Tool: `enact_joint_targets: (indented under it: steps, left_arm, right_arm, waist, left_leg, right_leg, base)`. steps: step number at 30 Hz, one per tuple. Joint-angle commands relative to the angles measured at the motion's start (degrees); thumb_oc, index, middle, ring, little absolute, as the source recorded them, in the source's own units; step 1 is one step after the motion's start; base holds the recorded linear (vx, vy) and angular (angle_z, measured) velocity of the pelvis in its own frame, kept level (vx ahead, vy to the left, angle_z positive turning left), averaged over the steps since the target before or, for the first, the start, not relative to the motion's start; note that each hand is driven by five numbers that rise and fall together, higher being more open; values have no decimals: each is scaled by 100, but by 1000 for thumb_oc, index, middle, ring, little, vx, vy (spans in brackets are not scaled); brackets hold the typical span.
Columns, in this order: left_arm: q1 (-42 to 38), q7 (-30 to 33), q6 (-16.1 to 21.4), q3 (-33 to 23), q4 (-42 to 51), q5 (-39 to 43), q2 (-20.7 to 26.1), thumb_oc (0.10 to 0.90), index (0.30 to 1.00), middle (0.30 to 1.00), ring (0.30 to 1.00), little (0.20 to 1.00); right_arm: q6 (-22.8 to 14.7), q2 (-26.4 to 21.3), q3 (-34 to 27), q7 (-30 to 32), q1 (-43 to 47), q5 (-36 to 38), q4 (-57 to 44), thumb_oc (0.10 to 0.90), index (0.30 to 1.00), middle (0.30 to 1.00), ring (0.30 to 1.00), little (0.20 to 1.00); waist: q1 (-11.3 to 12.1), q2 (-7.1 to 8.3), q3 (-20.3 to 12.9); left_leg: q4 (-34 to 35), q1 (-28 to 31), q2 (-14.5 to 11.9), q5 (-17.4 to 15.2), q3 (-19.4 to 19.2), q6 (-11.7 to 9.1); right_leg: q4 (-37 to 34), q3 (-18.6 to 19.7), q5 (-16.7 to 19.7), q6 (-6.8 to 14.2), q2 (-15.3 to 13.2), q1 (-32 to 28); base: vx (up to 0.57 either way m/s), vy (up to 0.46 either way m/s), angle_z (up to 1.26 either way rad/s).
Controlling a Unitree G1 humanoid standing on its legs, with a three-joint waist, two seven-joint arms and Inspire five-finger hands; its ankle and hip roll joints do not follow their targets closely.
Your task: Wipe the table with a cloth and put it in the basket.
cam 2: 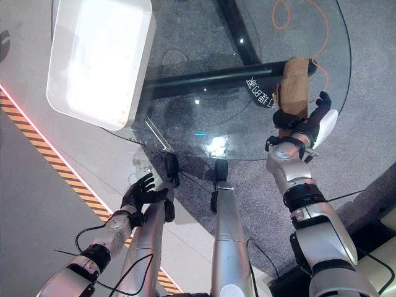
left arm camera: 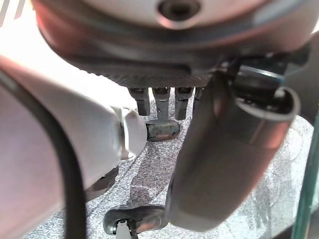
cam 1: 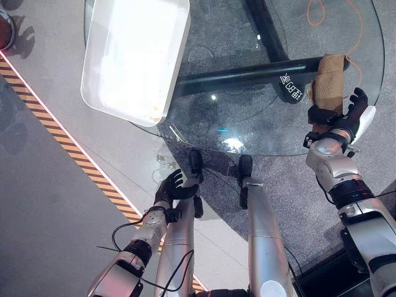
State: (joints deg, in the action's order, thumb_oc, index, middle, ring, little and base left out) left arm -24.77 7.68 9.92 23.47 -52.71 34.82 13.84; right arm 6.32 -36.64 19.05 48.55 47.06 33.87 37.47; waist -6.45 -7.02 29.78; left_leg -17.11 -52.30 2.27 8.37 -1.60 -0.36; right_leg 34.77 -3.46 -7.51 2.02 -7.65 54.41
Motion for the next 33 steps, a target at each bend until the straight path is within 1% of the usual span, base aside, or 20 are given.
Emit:
enact_joint_targets:
  steps: [1,12,15,16,18,21,24,26,28,31,33]
  left_arm:
    - [182,136,-29,-142,16,-134,24,800,900,900,900,900]
    - [171,231,-58,-142,107,-123,-19,800,900,900,900,900]
    - [182,254,-89,-147,168,-118,-28,800,900,900,900,900]
    - [210,240,-60,-153,173,-105,-30,800,900,900,900,900]
    - [219,241,-53,-153,172,-108,-39,800,900,900,900,900]
    - [266,296,-38,-133,213,-90,-64,800,900,900,900,900]
    - [339,287,9,-165,201,-85,-89,800,900,900,900,900]
    - [382,251,30,-193,184,-80,-113,800,900,900,900,900]
    - [399,231,40,-198,177,-68,-131,800,900,900,900,900]
    - [472,131,109,-215,154,-41,-165,800,900,900,900,900]
    - [504,79,125,-212,131,-17,-183,800,900,900,900,900]
  right_arm:
    - [340,800,405,-1245,-411,939,205,100,300,300,300,200]
    - [362,763,396,-1048,-446,397,-94,100,300,300,300,200]
    - [258,760,394,-958,-462,259,-207,100,300,300,300,200]
    - [158,730,377,-822,-474,77,-295,100,300,300,300,200]
    - [120,715,362,-731,-480,-29,-367,100,300,300,300,200]
    - [-69,647,221,-261,-473,-438,-755,100,300,300,300,200]
    - [-109,565,24,58,-449,-844,-1197,100,300,300,300,200]
    - [-37,503,-92,307,-367,-1085,-1497,100,300,300,300,200]
    - [2,469,-142,464,-285,-1124,-1624,100,300,300,300,200]
    - [158,317,-300,765,-42,-1204,-1773,100,300,300,300,200]
    - [360,201,-370,918,189,-1154,-1744,100,300,300,300,200]
  waist:
    - [122,-236,1]
    - [114,-201,1]
    - [114,-203,1]
    - [113,-211,1]
    - [109,-212,1]
    - [92,-220,1]
    - [72,-226,1]
    - [58,-241,1]
    - [55,-253,1]
    - [62,-303,1]
    - [86,-339,1]
  left_leg:
    - [-780,-226,156,-785,146,-140]
    - [-734,-211,191,-792,161,-134]
    - [-728,-199,199,-791,154,-129]
    - [-721,-184,204,-792,152,-124]
    - [-723,-176,207,-795,152,-121]
    - [-730,-172,219,-817,154,-107]
    - [-754,-171,242,-838,151,-94]
    - [-773,-162,247,-852,134,-81]
    - [-778,-153,253,-855,126,-70]
    - [-793,-139,265,-874,112,-53]
    - [-816,-145,271,-880,107,-40]
  right_leg:
    - [-652,304,687,277,120,254]
    - [-771,336,724,313,142,217]
    - [-798,355,744,325,150,206]
    - [-811,367,750,329,153,195]
    - [-813,375,753,333,155,189]
    - [-811,417,759,355,167,197]
    - [-810,454,767,376,180,202]
    - [-807,486,776,385,179,208]
    - [-807,501,786,389,181,212]
    - [-809,546,797,394,182,224]
    - [-778,564,794,390,186,244]
  base:
    - [0,0,0]
    - [3,6,-1]
    - [18,35,1]
    - [20,36,2]
    - [9,16,1]
    - [17,28,1]
    - [29,54,1]
    - [34,64,1]
    - [31,53,-1]
    - [37,60,1]
    - [41,58,3]
